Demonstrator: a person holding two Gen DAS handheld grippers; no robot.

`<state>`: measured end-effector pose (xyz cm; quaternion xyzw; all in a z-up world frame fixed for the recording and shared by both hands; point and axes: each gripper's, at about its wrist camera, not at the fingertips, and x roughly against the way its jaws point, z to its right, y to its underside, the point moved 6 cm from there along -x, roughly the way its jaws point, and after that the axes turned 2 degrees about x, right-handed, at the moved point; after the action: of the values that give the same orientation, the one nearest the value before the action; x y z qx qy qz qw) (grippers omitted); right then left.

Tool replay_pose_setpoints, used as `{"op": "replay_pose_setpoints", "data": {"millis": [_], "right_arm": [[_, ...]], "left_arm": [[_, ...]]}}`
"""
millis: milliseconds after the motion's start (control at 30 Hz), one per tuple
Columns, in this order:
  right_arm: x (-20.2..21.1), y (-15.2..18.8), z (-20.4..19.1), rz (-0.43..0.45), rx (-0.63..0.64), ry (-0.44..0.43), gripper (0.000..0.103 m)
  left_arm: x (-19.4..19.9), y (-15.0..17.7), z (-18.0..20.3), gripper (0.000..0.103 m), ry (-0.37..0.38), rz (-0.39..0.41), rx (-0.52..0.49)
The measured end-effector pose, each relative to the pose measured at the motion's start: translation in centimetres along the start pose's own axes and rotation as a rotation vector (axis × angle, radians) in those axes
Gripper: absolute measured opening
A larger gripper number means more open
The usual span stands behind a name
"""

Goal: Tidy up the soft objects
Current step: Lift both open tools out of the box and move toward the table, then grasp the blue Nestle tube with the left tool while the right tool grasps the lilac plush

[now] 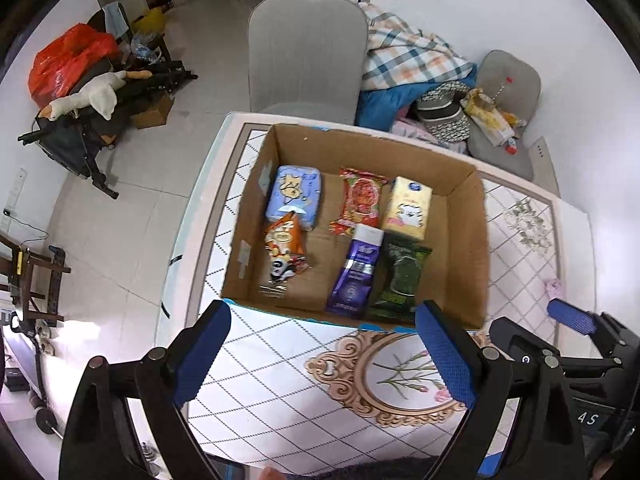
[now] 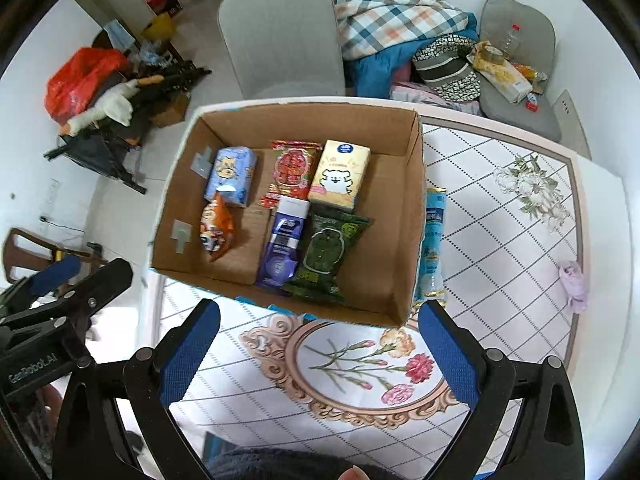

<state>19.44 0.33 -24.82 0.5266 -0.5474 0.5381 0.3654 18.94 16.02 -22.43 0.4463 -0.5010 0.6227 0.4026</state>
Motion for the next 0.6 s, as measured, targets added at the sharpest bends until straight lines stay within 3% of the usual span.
{"op": "replay_pose_setpoints", "data": {"millis": [167,267,400,600], "right_arm": [[2.5,0.4,3.5,0.04,-0.069,-0.017,0.101],[3.4,1.2,8.9,0.046,-0.161,0.024,0.101],[3.7,3.4,18.3,0.031,-0.318,0.088,0.101],[2.5,7.2,30.7,0.008,-0.5,0.177,0.101]], "left_arm": [[0.9,-0.3,4.2,0.094,0.017,0.029,-0.049],[0.2,-0.5,9.0,0.094,0.07,0.042,-0.094],[-3.6,-0.2,17.2,0.094,0.123,-0.047,-0.197],[-11.4,1.0,27.0,0.094,0.007,-0.121,-0.286]]}}
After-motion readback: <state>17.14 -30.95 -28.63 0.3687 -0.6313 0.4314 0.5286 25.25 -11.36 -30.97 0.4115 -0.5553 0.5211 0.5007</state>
